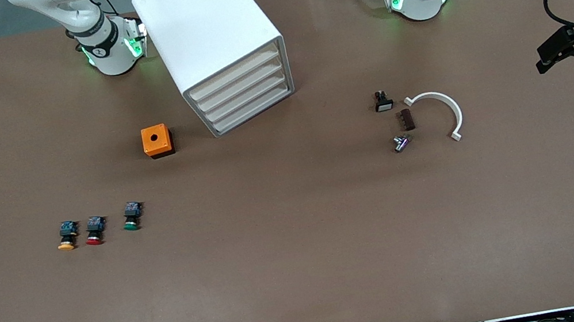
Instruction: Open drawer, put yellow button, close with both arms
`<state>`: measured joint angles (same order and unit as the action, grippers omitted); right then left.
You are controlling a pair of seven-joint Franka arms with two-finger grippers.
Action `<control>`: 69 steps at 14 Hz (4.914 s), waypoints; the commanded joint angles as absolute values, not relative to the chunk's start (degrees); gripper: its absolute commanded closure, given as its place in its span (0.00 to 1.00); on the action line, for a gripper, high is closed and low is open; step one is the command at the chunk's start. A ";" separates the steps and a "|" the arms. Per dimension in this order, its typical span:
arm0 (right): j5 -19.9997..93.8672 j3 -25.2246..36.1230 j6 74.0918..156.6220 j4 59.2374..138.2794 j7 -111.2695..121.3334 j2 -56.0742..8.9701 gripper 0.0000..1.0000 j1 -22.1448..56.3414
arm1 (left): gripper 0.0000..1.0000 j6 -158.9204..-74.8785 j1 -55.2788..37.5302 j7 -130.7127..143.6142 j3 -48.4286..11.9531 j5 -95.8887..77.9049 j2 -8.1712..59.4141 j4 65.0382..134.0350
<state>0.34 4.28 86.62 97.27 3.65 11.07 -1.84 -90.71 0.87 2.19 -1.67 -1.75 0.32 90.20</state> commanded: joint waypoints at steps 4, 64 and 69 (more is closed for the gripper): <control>0.97 4.22 87.27 98.61 3.25 12.39 0.00 -2.02 | 0.00 -89.30 1.49 2.29 -2.29 -1.14 0.97 88.59; 0.88 4.39 87.98 98.61 6.06 12.39 0.00 -2.81 | 0.00 -72.77 -19.50 131.31 -11.60 -54.05 46.58 80.60; 0.79 4.39 87.54 98.61 6.15 12.39 0.00 -2.90 | 0.26 -72.86 -22.15 131.31 -11.43 -54.05 47.02 80.51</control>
